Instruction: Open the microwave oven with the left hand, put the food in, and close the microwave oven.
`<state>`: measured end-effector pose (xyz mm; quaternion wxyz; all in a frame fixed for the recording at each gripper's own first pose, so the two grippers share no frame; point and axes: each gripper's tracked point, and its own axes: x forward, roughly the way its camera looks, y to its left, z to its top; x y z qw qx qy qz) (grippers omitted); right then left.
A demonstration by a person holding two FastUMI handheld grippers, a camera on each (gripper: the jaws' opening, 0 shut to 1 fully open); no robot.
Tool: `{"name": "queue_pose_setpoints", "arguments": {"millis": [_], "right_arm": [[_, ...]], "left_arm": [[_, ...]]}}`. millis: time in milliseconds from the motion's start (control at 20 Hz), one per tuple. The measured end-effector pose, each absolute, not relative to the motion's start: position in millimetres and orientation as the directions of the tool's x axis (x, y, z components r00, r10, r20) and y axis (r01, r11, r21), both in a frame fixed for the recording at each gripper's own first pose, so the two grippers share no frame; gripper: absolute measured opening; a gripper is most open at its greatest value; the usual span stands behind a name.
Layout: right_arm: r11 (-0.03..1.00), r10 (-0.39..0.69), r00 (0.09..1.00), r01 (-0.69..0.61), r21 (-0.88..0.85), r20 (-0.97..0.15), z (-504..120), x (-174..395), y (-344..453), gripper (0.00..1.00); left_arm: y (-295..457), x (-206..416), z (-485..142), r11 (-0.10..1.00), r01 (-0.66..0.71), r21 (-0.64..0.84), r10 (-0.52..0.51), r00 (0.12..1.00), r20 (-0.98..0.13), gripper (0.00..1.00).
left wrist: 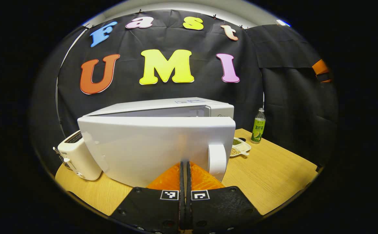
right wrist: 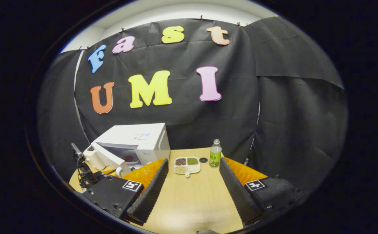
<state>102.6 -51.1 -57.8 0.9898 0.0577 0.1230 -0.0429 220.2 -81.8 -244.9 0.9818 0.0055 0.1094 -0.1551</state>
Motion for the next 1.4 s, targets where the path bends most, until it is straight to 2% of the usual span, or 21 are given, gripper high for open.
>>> {"name": "queue_pose_setpoints", "arguments": {"millis": [100, 150, 200, 350, 400, 500, 550, 800, 850, 900, 950, 1100, 1150, 1200, 1250, 1350, 1400], "right_arm": [[0.988, -0.075, 0.964, 0.106, 0.109, -0.256, -60, 107, -53, 1.0], [0.988, -0.075, 0.963, 0.106, 0.109, -0.259, -61, 109, -54, 0.92], [0.988, -0.077, 0.962, 0.109, 0.11, -0.261, -62, 111, -54, 1.0], [0.989, -0.063, 0.962, 0.097, 0.116, -0.265, -62, 116, -53, 1.0], [0.988, -0.061, 0.961, 0.096, 0.117, -0.269, -64, 116, -54, 0.92], [0.989, -0.057, 0.958, 0.093, 0.117, -0.28, -68, 119, -57, 0.92], [0.989, -0.056, 0.956, 0.093, 0.116, -0.287, -71, 121, -59, 1.0], [0.988, -0.056, 0.949, 0.099, 0.122, -0.31, -76, 126, -69, 1.0], [0.988, -0.056, 0.95, 0.098, 0.122, -0.309, -76, 125, -69, 0.92], [0.988, -0.053, 0.95, 0.095, 0.123, -0.308, -75, 124, -69, 0.92], [0.988, -0.051, 0.951, 0.092, 0.123, -0.306, -73, 123, -68, 1.0], [0.989, -0.048, 0.952, 0.088, 0.119, -0.304, -74, 118, -66, 1.0], [0.989, -0.044, 0.951, 0.085, 0.121, -0.305, -75, 119, -65, 1.0], [0.989, -0.041, 0.95, 0.081, 0.12, -0.31, -76, 118, -64, 0.92], [0.99, -0.038, 0.95, 0.079, 0.12, -0.309, -76, 117, -62, 1.0], [0.99, -0.026, 0.951, 0.066, 0.122, -0.308, -74, 114, -57, 1.0], [0.991, -0.023, 0.952, 0.062, 0.117, -0.304, -72, 112, -56, 0.92]], "left_arm": [[-89, 235, -245, 0.953, 0.3, -0.039, -0.301, 0.929, -0.217, 0.0], [-92, 243, -244, 0.953, 0.3, -0.041, -0.302, 0.929, -0.215, 0.0], [-95, 251, -244, 0.954, 0.298, -0.041, -0.3, 0.929, -0.217, 0.0], [-102, 273, -243, 0.957, 0.289, -0.04, -0.29, 0.931, -0.22, 0.0], [-104, 279, -244, 0.957, 0.287, -0.04, -0.289, 0.931, -0.223, 0.0], [-111, 291, -244, 0.957, 0.289, -0.038, -0.29, 0.929, -0.23, 0.0], [-111, 295, -245, 0.959, 0.284, -0.025, -0.281, 0.931, -0.232, 0.0], [-112, 295, -247, 0.962, 0.274, -0.008, -0.268, 0.934, -0.236, 0.0], [-112, 295, -247, 0.962, 0.272, -0.004, -0.265, 0.934, -0.238, 0.0], [-112, 295, -247, 0.963, 0.27, 0.0, -0.262, 0.935, -0.239, 0.0], [-111, 295, -247, 0.964, 0.266, 0.003, -0.258, 0.936, -0.24, 0.0], [-113, 303, -245, 0.968, 0.251, -0.013, -0.247, 0.942, -0.227, 0.0], [-111, 300, -252, 0.972, 0.233, -0.033, -0.234, 0.932, -0.276, 0.0], [-111, 301, -246, 0.972, 0.23, -0.048, -0.234, 0.942, -0.24, 0.0], [-112, 301, -250, 0.973, 0.226, -0.052, -0.232, 0.938, -0.259, 0.0], [-109, 292, -254, 0.976, 0.212, -0.039, -0.214, 0.933, -0.29, 0.0], [-111, 286, -249, 0.975, 0.217, -0.038, -0.219, 0.935, -0.279, 0.0]]}}
